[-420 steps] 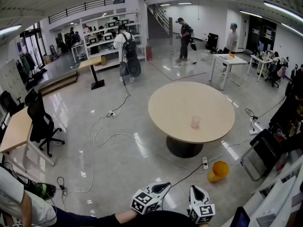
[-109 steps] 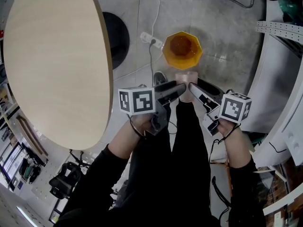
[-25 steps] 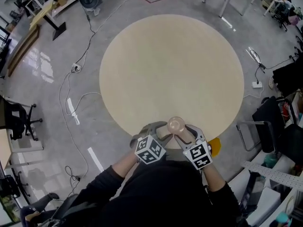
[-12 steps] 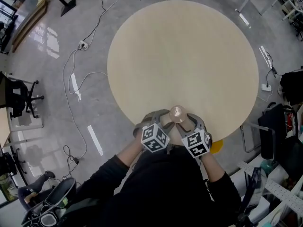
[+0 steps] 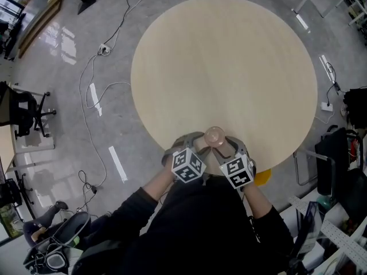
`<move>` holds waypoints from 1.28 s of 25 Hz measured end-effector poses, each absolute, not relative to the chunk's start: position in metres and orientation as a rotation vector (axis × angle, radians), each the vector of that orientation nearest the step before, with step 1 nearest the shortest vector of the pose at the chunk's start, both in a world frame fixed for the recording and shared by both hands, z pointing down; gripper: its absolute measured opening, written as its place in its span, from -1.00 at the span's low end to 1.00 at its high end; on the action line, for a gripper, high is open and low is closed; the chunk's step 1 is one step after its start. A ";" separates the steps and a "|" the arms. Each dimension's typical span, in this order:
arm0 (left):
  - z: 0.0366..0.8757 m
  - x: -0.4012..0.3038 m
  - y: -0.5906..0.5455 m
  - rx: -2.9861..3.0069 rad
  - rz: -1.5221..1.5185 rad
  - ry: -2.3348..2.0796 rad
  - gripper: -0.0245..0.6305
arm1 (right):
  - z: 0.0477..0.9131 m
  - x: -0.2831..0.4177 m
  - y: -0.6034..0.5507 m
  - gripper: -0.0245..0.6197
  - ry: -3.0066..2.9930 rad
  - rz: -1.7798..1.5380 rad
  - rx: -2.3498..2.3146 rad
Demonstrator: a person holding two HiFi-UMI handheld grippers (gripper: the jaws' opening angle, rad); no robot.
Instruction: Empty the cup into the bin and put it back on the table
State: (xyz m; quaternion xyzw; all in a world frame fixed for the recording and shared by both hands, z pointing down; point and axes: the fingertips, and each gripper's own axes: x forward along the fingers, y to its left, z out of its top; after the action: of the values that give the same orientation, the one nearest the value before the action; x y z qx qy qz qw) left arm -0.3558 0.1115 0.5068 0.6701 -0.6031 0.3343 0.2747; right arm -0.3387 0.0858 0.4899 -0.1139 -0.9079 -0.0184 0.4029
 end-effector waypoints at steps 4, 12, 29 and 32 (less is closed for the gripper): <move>0.510 -0.360 0.118 1.770 0.866 -1.611 -0.23 | 0.491 -0.338 0.086 -0.17 -2.286 -0.024 -0.289; 0.492 -0.358 0.146 1.759 0.655 -1.660 -0.30 | 0.474 -0.327 0.084 -0.20 -2.348 0.027 -0.181; 0.413 -0.269 0.121 2.045 0.416 -1.474 -0.76 | 0.396 -0.228 0.062 -0.87 -2.582 0.275 0.273; 0.399 -0.225 0.104 2.128 0.416 -1.420 -0.76 | 0.383 -0.183 0.058 -0.87 -2.606 0.300 0.388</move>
State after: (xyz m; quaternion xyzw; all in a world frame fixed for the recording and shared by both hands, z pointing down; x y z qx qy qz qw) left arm -0.2247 0.1039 0.3990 0.7902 -0.5273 0.1545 0.2714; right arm -0.1826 0.0576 0.3825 0.1418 -0.9535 0.1096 0.2425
